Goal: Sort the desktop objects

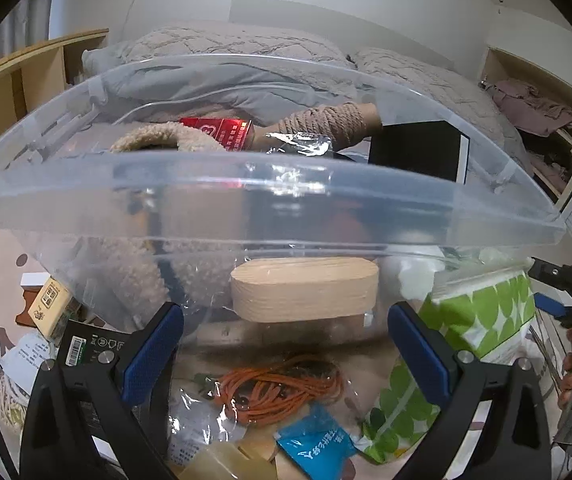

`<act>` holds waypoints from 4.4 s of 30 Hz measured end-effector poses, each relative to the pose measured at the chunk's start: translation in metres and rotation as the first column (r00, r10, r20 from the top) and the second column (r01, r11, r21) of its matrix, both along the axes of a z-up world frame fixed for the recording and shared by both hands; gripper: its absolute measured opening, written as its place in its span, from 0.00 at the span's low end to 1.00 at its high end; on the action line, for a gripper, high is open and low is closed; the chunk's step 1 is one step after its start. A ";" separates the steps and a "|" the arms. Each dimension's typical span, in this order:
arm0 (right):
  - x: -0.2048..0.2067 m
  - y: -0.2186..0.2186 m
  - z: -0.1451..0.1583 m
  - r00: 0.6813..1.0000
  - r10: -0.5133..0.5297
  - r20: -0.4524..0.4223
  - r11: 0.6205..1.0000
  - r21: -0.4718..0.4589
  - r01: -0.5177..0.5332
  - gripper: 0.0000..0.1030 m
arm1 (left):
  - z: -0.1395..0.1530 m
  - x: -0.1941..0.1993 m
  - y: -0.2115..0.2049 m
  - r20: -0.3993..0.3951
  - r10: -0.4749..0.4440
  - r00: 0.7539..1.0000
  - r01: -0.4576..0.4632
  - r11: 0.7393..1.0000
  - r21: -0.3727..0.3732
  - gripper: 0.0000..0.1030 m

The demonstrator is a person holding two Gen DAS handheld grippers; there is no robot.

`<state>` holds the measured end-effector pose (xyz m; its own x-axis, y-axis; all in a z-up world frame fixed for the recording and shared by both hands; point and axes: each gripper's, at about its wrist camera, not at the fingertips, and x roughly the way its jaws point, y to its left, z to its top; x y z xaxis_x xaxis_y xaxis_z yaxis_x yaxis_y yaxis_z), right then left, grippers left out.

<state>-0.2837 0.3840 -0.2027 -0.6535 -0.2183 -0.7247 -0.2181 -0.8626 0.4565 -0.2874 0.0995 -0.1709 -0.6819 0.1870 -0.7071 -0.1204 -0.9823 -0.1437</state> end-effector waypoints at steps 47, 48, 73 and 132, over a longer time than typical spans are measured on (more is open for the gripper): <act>0.102 -0.101 0.011 0.890 0.455 0.013 0.862 0.242 -0.445 1.00 | -0.021 0.138 -0.001 0.002 -0.551 0.835 0.542 0.821 -0.180 1.00; 0.105 -0.109 0.009 0.884 0.467 0.027 0.846 0.276 -0.456 1.00 | -0.020 0.140 -0.005 -0.007 -0.548 0.836 0.538 0.823 -0.183 1.00; 0.145 -0.169 -0.042 0.805 0.502 0.315 0.484 0.670 -0.563 1.00 | -0.023 0.144 -0.085 -0.087 -0.360 0.929 0.335 0.917 -0.217 1.00; 0.146 -0.119 -0.053 0.898 0.350 0.265 0.702 0.561 -0.439 1.00 | -0.010 0.113 -0.259 -0.053 0.194 0.980 -0.195 0.981 -0.013 1.00</act>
<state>-0.1376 0.2651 -0.2562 -0.4983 0.0676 -0.8643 0.1872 -0.9650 -0.1834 -0.1740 -0.1591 -0.1807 -0.7393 0.0347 -0.6724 0.0668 -0.9900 -0.1245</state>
